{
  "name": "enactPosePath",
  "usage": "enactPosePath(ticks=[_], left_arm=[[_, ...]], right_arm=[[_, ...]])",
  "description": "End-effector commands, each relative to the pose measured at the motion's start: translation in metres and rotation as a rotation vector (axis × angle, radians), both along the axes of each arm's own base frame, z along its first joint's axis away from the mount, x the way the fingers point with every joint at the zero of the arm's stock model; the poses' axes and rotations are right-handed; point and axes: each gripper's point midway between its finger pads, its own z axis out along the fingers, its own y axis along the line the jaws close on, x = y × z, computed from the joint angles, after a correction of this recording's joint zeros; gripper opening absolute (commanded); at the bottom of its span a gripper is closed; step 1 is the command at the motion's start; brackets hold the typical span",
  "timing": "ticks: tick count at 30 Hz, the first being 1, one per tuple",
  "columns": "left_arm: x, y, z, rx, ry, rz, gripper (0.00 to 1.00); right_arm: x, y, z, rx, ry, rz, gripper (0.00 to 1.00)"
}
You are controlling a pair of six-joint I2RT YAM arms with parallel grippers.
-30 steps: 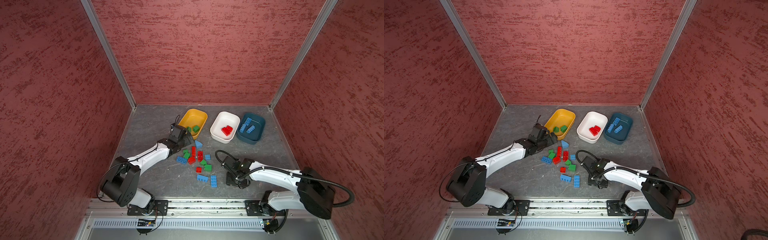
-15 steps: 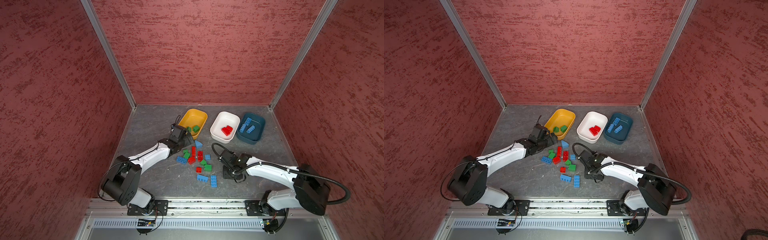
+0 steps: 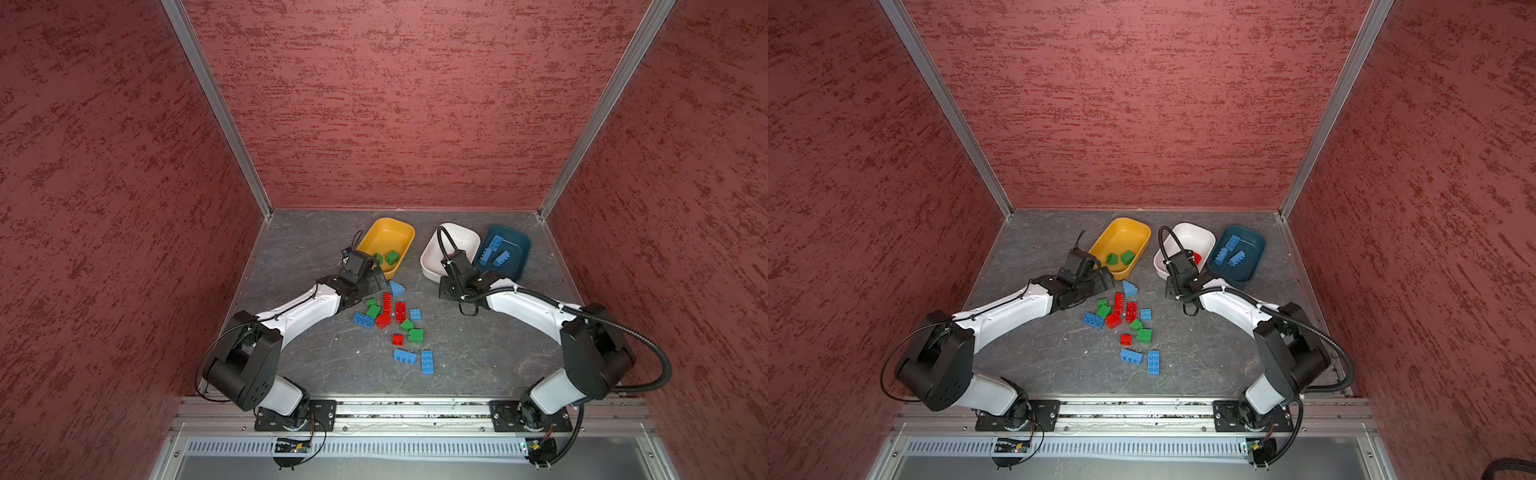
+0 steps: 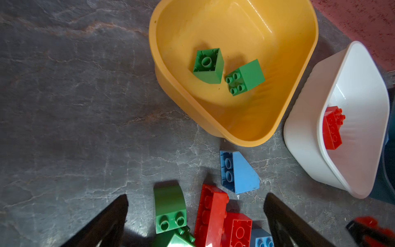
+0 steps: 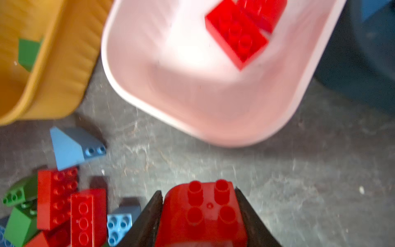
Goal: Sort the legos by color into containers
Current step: 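Carry the red brick into the white bin and open the right gripper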
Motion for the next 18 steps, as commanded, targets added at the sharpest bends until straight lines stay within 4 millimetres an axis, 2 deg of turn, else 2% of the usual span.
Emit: enactPosePath(ticks=[1,7,12,15,18], left_arm=[[-0.003,0.007,0.002,0.056,0.026,0.01,1.0],[-0.005,0.001,-0.001,0.044,0.063,-0.001,0.99],[-0.003,-0.007,-0.001,0.053,0.078,-0.031,0.99],[0.0,-0.013,-0.001,0.071,0.09,-0.044,1.0],[0.002,-0.02,-0.003,0.098,0.111,-0.051,0.99]], right_arm=[[0.057,-0.004,0.029,0.035,-0.169,-0.038,0.4],[0.111,-0.014,0.038,0.067,-0.237,-0.079,0.41],[0.137,-0.02,0.031,0.056,-0.233,-0.091,0.46],[0.147,-0.019,0.033,0.053,-0.232,-0.082,0.56],[0.151,-0.013,0.045,0.065,-0.25,-0.053,0.68]])
